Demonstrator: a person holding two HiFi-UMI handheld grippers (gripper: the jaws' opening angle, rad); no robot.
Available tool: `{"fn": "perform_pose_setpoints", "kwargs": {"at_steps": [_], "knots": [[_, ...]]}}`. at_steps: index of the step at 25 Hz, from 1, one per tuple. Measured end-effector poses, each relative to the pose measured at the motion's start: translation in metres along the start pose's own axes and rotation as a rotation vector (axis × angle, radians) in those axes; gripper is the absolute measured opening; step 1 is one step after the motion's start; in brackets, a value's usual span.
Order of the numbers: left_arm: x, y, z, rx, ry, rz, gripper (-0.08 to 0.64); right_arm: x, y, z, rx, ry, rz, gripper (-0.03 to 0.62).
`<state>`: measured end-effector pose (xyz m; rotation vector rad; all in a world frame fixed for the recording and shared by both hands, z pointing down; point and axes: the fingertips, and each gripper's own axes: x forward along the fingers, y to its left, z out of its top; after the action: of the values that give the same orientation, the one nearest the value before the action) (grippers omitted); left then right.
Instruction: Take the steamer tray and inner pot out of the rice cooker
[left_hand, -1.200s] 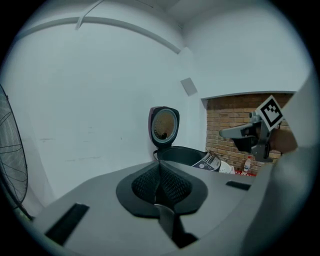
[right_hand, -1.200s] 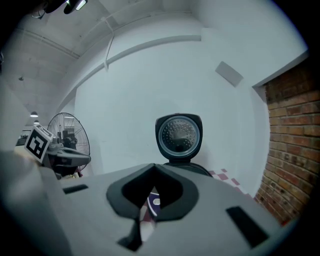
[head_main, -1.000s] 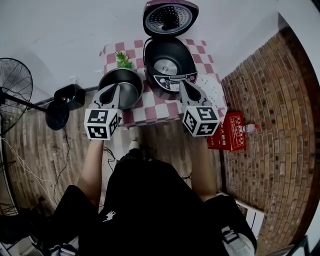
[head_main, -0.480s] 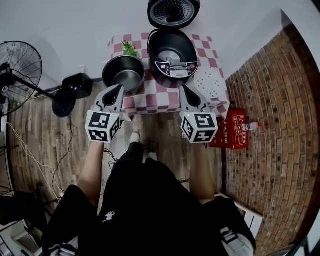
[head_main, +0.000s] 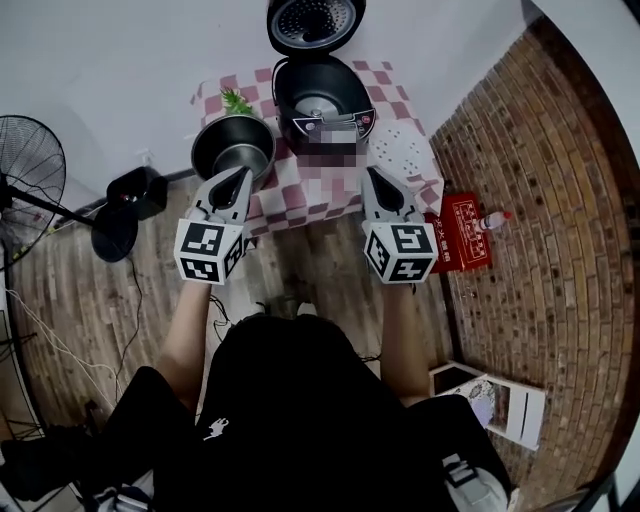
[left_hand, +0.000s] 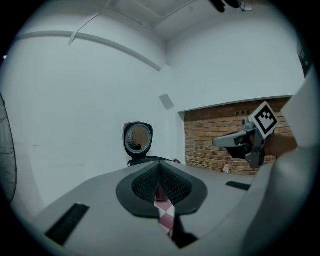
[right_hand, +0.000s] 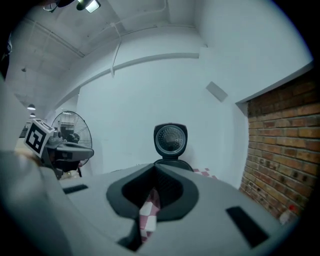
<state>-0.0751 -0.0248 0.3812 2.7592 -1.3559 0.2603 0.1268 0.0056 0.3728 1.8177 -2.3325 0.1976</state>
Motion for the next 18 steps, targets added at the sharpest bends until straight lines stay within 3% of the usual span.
{"fn": "perform_pose_setpoints", "kwargs": {"at_steps": [11, 18], "knots": [[-0.003, 0.026, 0.013, 0.055, -0.053, -0.146, 0.003, -0.033, 0.022, 0.002, 0.058, -0.036, -0.25, 0.003], [-0.012, 0.03, 0.007, 0.067, -0.064, -0.215, 0.003, -0.055, 0.041, -0.006, 0.097, -0.06, -0.361, 0.003]]}}
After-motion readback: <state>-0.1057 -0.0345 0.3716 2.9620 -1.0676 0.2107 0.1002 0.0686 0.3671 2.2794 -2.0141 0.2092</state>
